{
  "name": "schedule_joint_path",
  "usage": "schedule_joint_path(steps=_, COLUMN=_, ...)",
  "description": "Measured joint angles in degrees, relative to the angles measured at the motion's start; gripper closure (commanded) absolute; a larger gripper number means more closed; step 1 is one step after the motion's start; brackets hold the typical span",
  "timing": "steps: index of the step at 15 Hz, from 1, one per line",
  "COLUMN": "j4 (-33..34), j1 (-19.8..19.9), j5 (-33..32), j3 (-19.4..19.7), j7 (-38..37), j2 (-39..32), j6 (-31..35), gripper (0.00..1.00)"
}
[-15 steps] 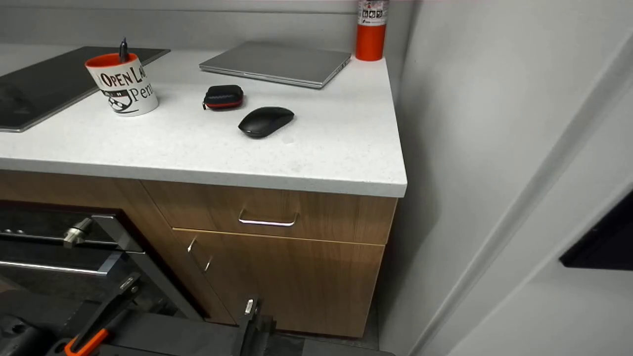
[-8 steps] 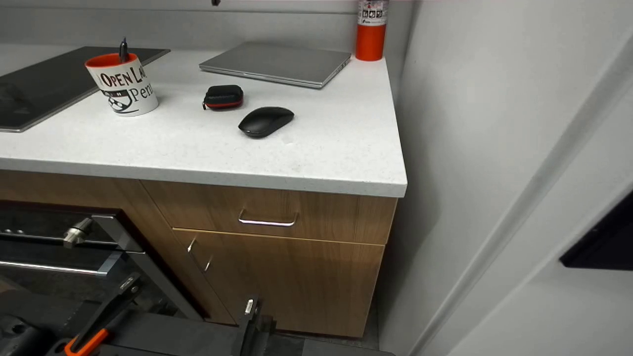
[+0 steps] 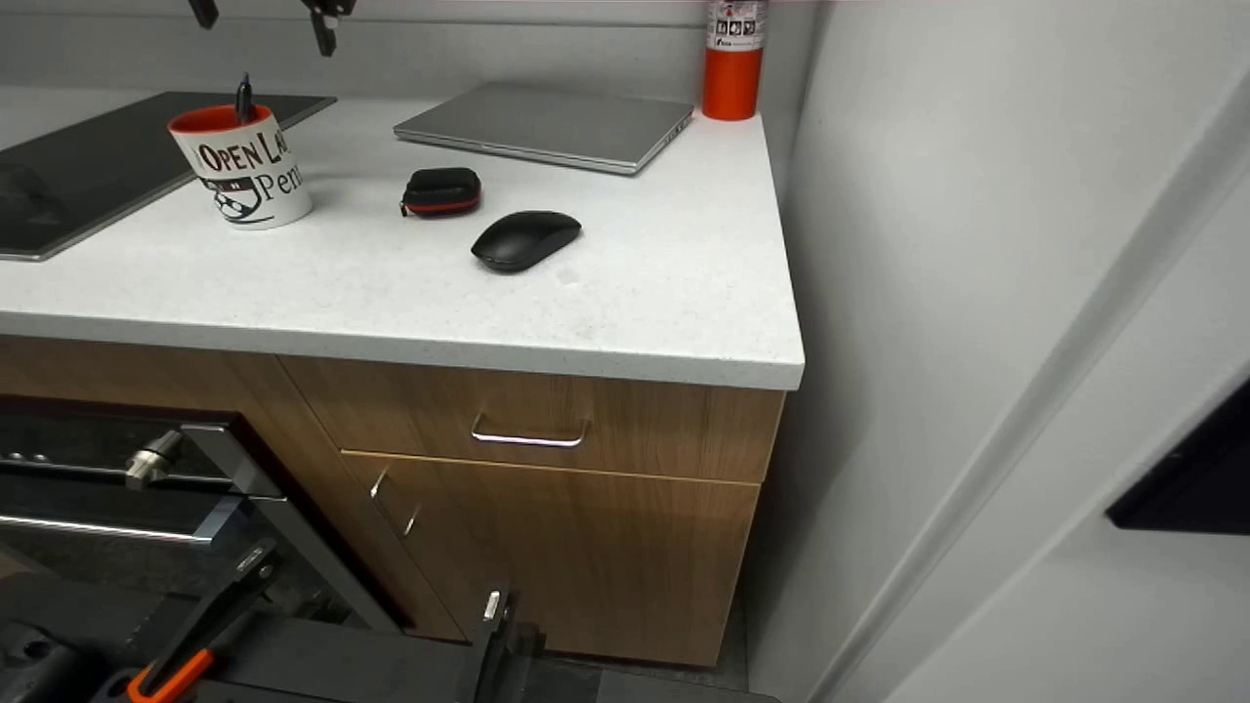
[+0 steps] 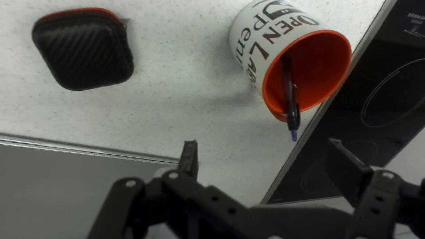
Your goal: Remove the pen from the mug cup and place it on the table
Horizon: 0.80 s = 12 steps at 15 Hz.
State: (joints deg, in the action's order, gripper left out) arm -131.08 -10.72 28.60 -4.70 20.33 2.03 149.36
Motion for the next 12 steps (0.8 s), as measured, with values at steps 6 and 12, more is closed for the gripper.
schedule_joint_path(steps=6, j4=2.3, j1=-0.2, j5=2.7, j3=-1.3, j7=2.3, j2=-2.1, j6=0.3, gripper=0.0)
schedule_joint_path(steps=12, j4=2.3, j1=-0.2, j5=2.0, j3=-1.9, j7=2.2, j2=-2.7, j6=0.3, gripper=0.0)
